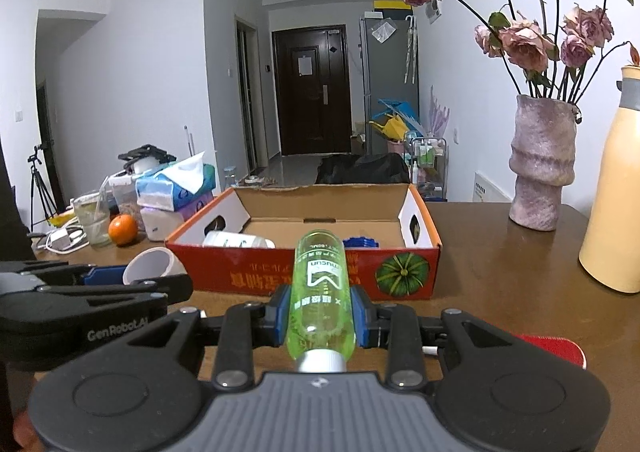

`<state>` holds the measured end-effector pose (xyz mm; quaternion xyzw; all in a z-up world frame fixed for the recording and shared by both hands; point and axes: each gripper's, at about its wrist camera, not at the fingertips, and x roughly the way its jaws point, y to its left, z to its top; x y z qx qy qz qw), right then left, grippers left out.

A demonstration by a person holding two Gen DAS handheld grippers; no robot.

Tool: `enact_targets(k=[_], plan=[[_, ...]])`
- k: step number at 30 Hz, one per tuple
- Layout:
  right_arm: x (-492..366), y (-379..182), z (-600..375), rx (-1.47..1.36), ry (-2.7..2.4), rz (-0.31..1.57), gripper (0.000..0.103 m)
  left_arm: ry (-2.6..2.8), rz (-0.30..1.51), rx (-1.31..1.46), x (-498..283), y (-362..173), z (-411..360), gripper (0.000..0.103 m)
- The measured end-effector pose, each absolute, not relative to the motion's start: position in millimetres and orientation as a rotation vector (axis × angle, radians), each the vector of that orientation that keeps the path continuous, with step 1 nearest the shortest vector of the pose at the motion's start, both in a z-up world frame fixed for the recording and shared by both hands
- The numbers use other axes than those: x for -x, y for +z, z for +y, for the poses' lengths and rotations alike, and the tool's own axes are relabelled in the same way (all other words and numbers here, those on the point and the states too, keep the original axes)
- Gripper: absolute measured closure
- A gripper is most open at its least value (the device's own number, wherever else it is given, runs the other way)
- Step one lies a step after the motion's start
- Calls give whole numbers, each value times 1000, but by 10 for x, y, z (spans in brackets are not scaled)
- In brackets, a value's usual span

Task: Organize rigid objects
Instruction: 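Carry the green bottle and grey tape roll over the cardboard box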

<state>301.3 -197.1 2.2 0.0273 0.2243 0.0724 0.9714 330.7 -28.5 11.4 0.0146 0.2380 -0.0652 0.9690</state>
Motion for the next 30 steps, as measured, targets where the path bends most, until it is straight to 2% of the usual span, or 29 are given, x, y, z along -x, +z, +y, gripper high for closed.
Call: enact_targets(k=[30], plan=[[-4036, 19, -1935, -121, 123, 454, 73, -63, 447, 63, -4254, 195, -236, 59]])
